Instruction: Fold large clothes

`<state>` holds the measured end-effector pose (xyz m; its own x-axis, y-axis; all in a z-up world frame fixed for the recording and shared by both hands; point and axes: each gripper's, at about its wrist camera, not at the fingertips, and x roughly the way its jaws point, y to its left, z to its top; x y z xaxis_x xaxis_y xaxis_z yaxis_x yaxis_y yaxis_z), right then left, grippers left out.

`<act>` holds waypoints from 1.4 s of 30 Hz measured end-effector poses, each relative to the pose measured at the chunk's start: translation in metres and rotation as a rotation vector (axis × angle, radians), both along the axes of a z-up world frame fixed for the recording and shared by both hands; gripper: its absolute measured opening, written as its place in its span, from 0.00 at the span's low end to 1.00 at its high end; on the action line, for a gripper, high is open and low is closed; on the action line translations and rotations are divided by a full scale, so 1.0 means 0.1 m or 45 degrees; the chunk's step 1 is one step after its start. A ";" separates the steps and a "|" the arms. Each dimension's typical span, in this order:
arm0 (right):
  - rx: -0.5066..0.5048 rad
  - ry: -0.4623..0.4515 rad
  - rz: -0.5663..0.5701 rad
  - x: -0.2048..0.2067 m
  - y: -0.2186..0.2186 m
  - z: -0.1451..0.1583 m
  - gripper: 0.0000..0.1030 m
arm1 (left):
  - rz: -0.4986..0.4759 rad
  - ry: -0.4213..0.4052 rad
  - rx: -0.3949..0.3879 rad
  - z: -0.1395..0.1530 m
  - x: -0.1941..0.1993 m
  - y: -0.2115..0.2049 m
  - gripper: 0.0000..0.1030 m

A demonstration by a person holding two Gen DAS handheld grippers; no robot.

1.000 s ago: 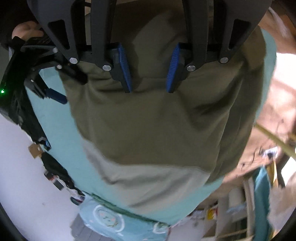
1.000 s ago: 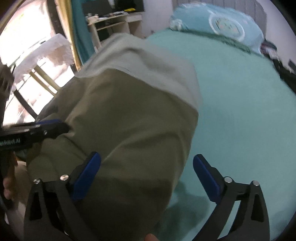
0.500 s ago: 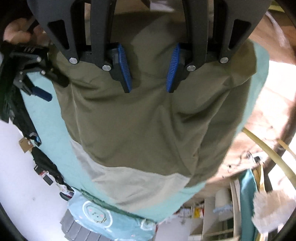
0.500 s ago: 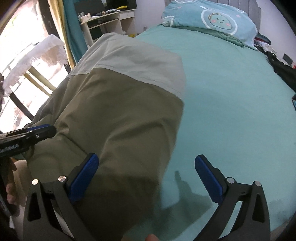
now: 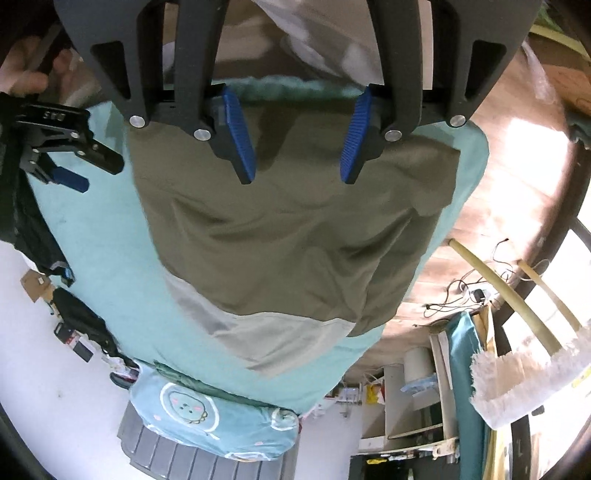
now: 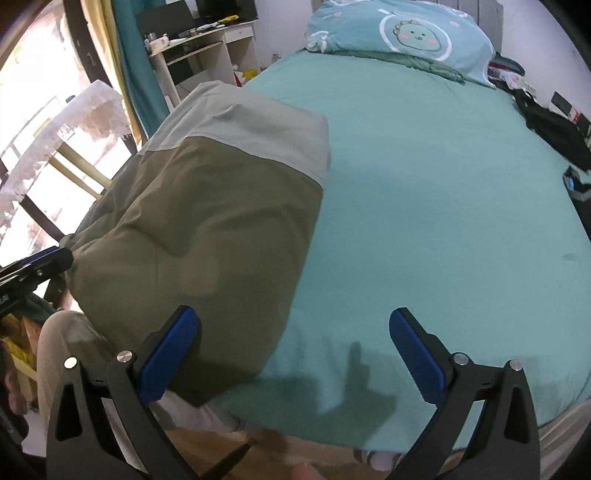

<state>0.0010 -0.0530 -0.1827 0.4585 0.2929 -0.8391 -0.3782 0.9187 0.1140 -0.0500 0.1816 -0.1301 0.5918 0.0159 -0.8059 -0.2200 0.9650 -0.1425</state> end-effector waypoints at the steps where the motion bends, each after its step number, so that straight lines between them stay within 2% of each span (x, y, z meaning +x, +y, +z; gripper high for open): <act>1: 0.007 0.005 -0.012 -0.01 -0.06 0.01 0.99 | -0.010 0.000 -0.018 0.04 -0.02 -0.04 0.49; 6: 0.034 0.004 -0.069 -0.01 -0.29 0.08 0.99 | -0.071 -0.033 -0.049 0.23 -0.04 -0.30 0.49; 10: 0.048 -0.009 -0.111 -0.03 -0.52 0.18 0.99 | -0.152 -0.033 -0.037 0.34 0.03 -0.61 0.49; 17: 0.088 -0.033 -0.162 -0.03 -0.98 0.34 0.99 | -0.207 -0.056 0.035 0.53 0.07 -1.09 0.49; 23: 0.078 -0.100 -0.198 -0.08 -1.28 0.53 0.99 | -0.256 -0.117 0.049 0.70 0.06 -1.38 0.49; 26: 0.073 -0.133 -0.224 -0.11 -1.42 0.63 0.99 | -0.277 -0.181 0.052 0.83 0.02 -1.51 0.49; 28: 0.073 -0.158 -0.241 -0.14 -1.51 0.71 0.99 | -0.287 -0.227 0.057 0.93 -0.01 -1.58 0.55; 30: 0.079 -0.179 -0.257 -0.15 -1.58 0.79 0.99 | -0.303 -0.235 0.081 1.02 -0.01 -1.67 0.75; 35: 0.068 -0.265 -0.327 -0.20 -1.78 1.08 0.99 | -0.315 -0.295 0.147 1.26 -0.08 -1.82 0.76; 40: 0.063 -0.385 -0.345 -0.31 -1.91 1.45 0.99 | -0.261 -0.379 0.251 1.54 -0.19 -1.97 0.76; 42: 0.069 -0.430 -0.343 -0.37 -1.94 1.57 0.99 | -0.284 -0.427 0.248 1.66 -0.25 -2.00 0.76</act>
<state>-0.0357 -0.2474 -0.0252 0.7707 0.1649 -0.6155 -0.1503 0.9857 0.0758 -0.0752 -0.0189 0.0362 0.8259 -0.0093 -0.5637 0.0238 0.9995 0.0183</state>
